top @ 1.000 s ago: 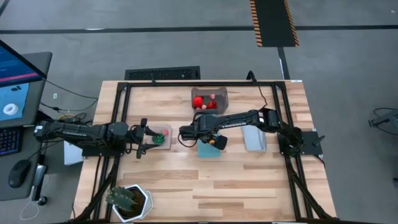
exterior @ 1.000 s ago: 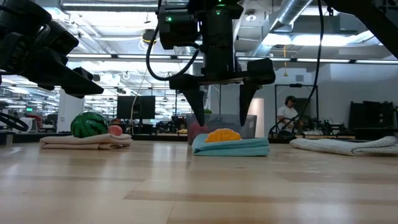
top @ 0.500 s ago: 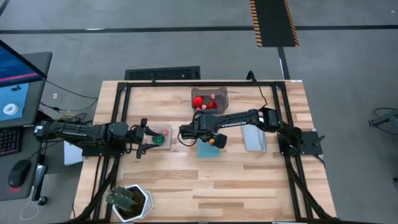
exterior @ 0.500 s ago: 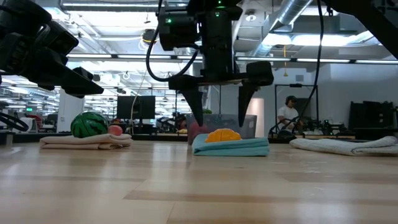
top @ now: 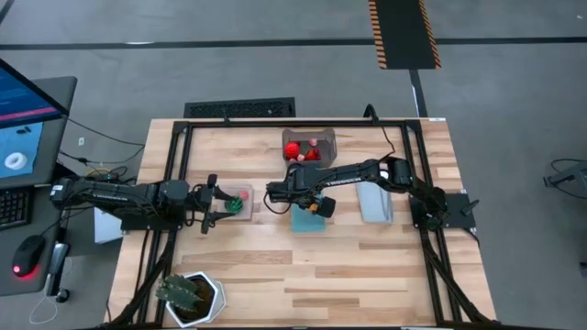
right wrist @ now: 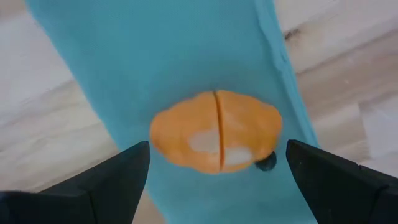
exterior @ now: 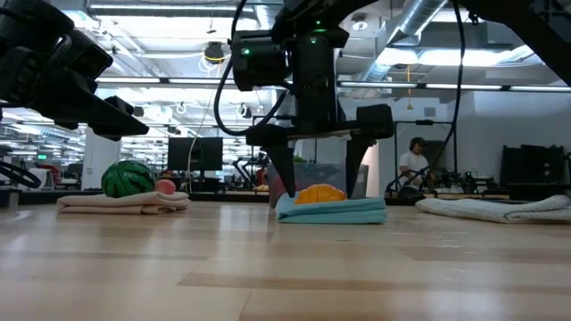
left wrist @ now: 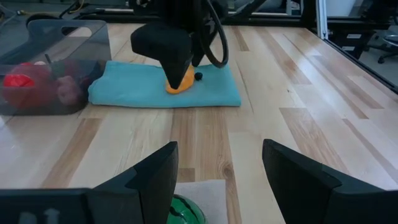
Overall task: Pick and placing Produce into tupperware
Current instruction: Put the yellow croissant into the gray bin
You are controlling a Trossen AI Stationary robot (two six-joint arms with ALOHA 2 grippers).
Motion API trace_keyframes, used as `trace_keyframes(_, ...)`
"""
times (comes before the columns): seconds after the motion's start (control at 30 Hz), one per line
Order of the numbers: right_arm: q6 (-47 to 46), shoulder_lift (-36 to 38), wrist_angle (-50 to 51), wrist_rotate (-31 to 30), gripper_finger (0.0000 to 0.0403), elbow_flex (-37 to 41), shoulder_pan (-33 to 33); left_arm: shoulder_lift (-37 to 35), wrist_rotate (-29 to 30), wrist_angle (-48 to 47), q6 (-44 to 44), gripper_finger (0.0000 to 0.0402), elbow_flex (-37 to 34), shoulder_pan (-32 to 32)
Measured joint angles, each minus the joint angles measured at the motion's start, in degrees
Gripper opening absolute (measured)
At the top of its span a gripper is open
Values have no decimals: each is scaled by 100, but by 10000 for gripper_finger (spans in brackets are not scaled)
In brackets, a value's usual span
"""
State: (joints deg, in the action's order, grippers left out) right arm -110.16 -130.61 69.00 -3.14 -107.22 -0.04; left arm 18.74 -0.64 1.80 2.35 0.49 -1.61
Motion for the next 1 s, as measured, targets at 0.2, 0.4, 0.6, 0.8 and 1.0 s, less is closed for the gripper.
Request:
trace_keyframes(0.2,151,0,-18,-1,400,2,-59,0,0,2,27,224,0,2)
trace_keyframes(0.4,221,14,-460,116,400,424,-81,0,0,0,28,224,0,0)
trace_keyframes(0.6,258,20,-503,167,400,449,-122,0,0,0,28,224,0,0)
trace_keyframes(0.8,340,28,-539,173,400,455,-109,0,0,1,27,224,-1,1)
trace_keyframes(1.0,417,28,-640,158,400,455,-111,0,0,2,34,224,0,2)
